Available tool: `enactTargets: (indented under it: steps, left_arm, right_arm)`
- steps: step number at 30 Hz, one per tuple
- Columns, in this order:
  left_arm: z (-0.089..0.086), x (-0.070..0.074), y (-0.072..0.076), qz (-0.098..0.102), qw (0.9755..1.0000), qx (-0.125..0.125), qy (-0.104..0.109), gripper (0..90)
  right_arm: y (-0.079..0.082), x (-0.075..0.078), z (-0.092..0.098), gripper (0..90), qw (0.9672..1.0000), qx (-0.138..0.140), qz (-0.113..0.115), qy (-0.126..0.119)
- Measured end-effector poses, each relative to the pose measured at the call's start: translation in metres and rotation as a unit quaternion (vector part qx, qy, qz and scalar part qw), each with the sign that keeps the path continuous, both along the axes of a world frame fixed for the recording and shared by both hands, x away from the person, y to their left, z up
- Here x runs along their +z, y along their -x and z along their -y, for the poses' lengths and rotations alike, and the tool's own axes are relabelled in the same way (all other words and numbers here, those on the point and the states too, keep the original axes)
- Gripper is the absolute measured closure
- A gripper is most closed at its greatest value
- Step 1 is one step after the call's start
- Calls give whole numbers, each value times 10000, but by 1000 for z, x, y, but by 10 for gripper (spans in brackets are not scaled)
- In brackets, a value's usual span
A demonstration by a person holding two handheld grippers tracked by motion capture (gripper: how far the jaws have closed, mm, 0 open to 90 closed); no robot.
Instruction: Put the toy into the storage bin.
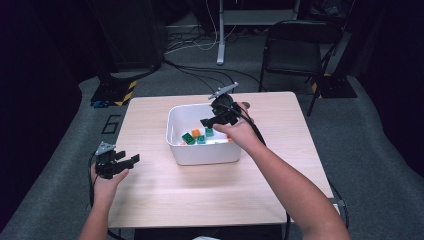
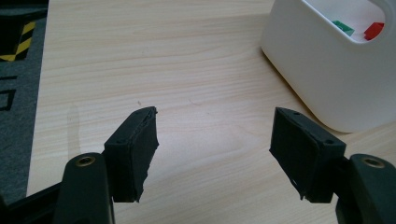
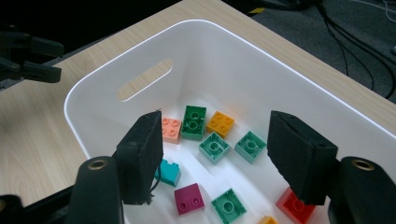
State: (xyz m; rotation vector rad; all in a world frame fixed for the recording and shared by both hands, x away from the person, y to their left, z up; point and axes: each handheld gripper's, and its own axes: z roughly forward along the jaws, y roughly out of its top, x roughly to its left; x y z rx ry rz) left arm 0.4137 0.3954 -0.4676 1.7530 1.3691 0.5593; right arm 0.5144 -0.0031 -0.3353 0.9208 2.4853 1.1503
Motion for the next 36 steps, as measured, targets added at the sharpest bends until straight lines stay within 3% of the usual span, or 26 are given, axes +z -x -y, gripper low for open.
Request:
enactTargets:
  steps: [3,6,17,27,36]
  left_arm:
    - [-1,1,0,-22,10000,3,10,314]
    - [-1,1,0,-12,10000,24,6,312]
    - [-1,0,1,1,10000,59,-4,310]
    - [1,0,1,-13,10000,49,14,310]
    - [2,-2,1,-24,10000,33,-12,310]
  right_arm:
    - [9,4,11,333,9999,46,103,-2]
    - [15,6,20,312,10000,53,69,-22]
    - [54,8,56,242,9995,-169,262,112]
    - [77,-8,74,236,9992,-243,312,110]
    - [89,-37,95,233,9983,-558,106,-125]
